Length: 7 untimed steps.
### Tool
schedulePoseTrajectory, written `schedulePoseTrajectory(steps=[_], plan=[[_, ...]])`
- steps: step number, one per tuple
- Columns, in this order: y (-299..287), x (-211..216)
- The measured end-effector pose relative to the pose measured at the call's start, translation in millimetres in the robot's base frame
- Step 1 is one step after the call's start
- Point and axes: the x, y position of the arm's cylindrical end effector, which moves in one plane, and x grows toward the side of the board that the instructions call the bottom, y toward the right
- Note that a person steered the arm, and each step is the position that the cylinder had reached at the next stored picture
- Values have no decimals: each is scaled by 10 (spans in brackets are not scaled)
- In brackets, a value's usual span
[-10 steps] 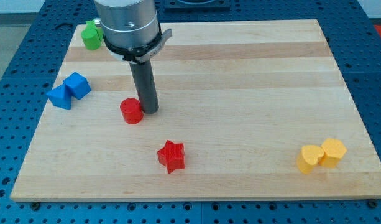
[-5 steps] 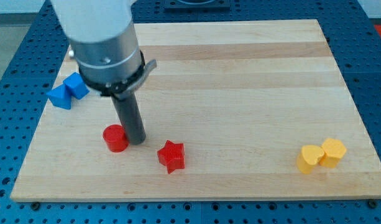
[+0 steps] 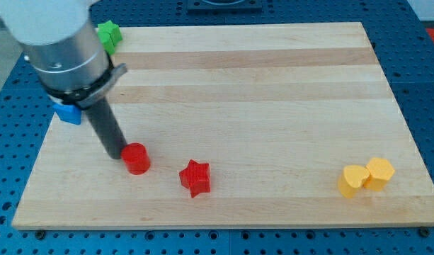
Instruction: Slide the red circle to the left side of the red star
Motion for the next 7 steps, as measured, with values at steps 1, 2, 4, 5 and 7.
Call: schedulePoseTrajectory(steps=[1,2,4,5,7], plan=[[249,16],[255,17],[340,151],[382,153],[399,173]])
